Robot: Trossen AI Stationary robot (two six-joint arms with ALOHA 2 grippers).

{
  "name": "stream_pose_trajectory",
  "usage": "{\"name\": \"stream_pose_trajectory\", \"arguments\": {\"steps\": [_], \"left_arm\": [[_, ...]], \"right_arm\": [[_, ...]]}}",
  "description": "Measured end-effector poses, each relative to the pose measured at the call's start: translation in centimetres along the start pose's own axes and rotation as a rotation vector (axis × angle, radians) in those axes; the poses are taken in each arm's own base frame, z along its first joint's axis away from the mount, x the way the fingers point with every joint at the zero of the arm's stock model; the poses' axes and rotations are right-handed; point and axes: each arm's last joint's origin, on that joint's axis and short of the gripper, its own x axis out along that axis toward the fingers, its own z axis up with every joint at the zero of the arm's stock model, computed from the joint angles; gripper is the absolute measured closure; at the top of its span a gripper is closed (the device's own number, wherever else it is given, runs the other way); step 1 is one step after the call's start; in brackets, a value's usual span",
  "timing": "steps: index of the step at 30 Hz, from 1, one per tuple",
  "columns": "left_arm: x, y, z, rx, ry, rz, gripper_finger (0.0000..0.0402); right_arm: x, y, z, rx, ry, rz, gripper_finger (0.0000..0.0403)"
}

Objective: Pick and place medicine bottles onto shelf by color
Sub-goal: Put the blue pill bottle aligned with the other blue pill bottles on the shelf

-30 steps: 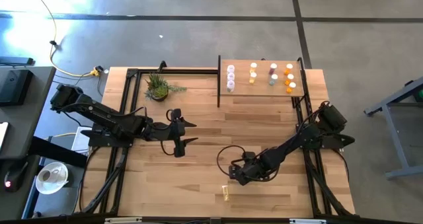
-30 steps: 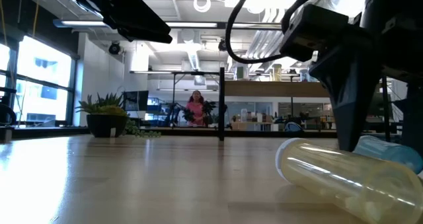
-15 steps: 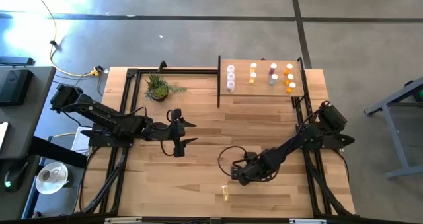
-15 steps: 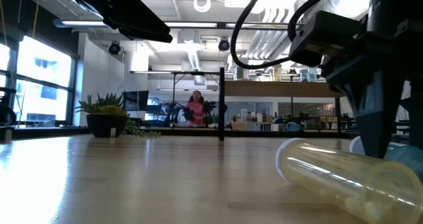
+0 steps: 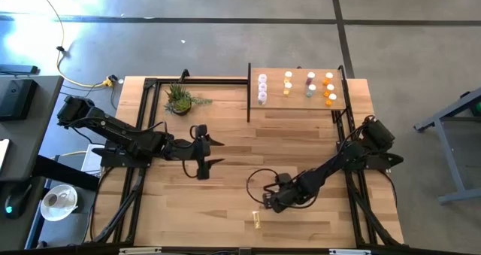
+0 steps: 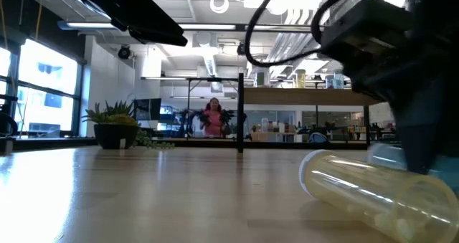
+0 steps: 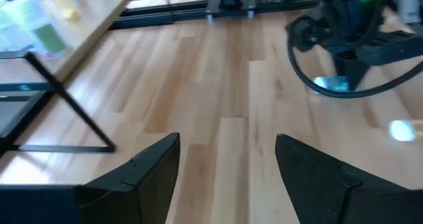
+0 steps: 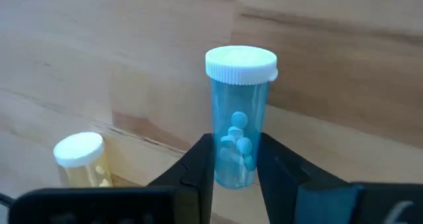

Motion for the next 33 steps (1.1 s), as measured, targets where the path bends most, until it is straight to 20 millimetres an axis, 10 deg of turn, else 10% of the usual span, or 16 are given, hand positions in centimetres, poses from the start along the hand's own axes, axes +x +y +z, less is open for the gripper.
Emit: {"name": "stream_pose_trajectory", "arguments": {"steps": [33], "left_arm": [[-0.2,-0.4,2.5,-0.145,-0.226,-0.429,0.0163]], "right_arm": [[-11.8,11.9,-1.5,-0.985,-0.794,0.296,0.0320]]}}
